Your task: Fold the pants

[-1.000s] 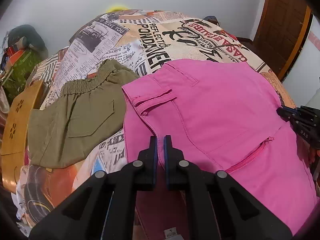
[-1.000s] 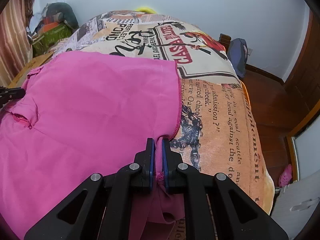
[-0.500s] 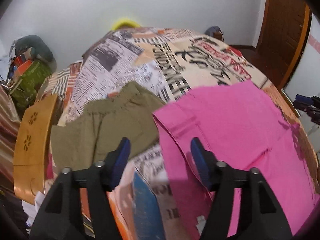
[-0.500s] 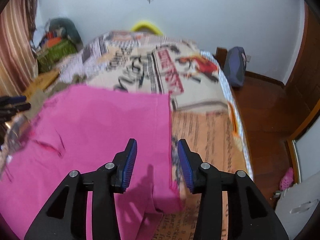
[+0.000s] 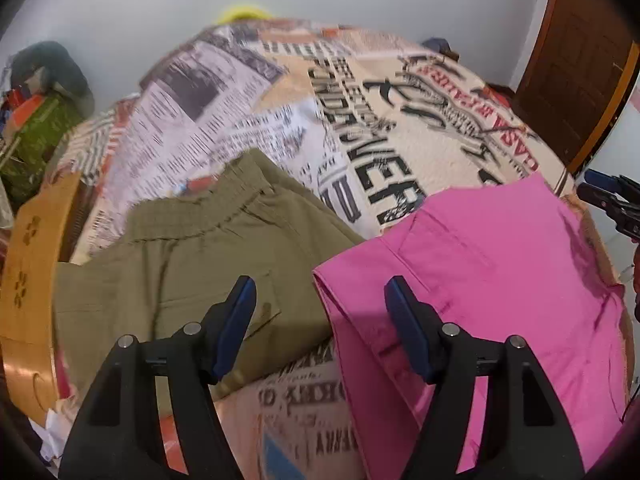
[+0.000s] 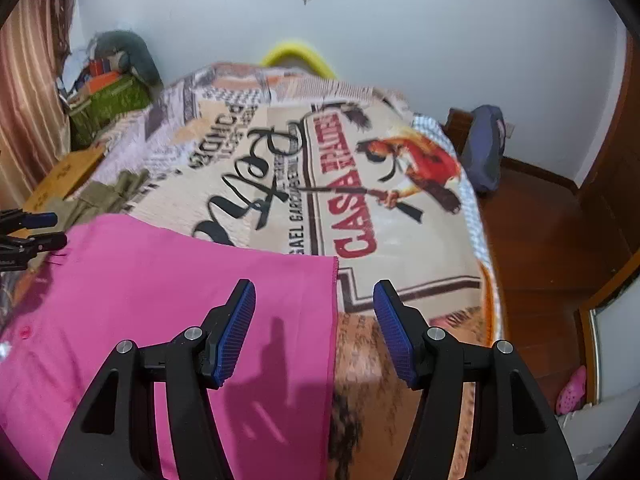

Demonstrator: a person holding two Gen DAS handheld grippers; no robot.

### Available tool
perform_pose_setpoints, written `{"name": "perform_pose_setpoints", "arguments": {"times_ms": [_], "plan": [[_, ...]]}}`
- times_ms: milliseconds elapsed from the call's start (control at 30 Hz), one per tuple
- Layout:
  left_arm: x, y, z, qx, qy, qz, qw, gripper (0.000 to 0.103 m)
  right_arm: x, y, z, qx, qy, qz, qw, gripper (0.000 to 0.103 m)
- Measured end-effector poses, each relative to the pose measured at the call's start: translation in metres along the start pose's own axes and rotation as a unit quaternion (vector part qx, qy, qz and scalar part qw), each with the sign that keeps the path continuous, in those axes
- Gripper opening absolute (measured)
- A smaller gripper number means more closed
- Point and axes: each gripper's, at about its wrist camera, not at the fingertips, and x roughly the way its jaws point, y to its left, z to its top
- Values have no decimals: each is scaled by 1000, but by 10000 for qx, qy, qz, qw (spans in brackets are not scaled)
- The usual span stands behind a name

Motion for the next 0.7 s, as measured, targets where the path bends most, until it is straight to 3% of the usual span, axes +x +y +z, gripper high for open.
{"name": "perform_pose_setpoints", "arguments": {"times_ms": [233, 333, 400, 500, 533, 600, 700], "plan": [[29, 9, 2, -149, 190, -483, 9985, 67, 51, -13, 5, 99, 372, 62, 9992, 57], [32, 13, 0, -260, 230, -778, 9964, 59, 56, -8, 7, -64, 357, 84, 9993, 55], [33, 11, 0, -282, 244, -976, 9945, 42, 55, -4, 5, -153, 314, 209, 9992, 34], [29, -1, 2, -79, 176, -833, 9963, 30, 53, 0, 2, -242, 292, 236, 9990, 12], [27, -5, 2, 16, 143, -736, 9972, 29, 53, 0, 3, -239, 287, 249, 9990, 8], [23, -12, 3, 181, 91, -504, 9985, 14, 52, 0, 5, -257, 256, 242, 9990, 5], [17, -16, 7, 293, 65, -241, 9993, 8, 45, 2, 9, -332, 124, 147, 9993, 4]]}}
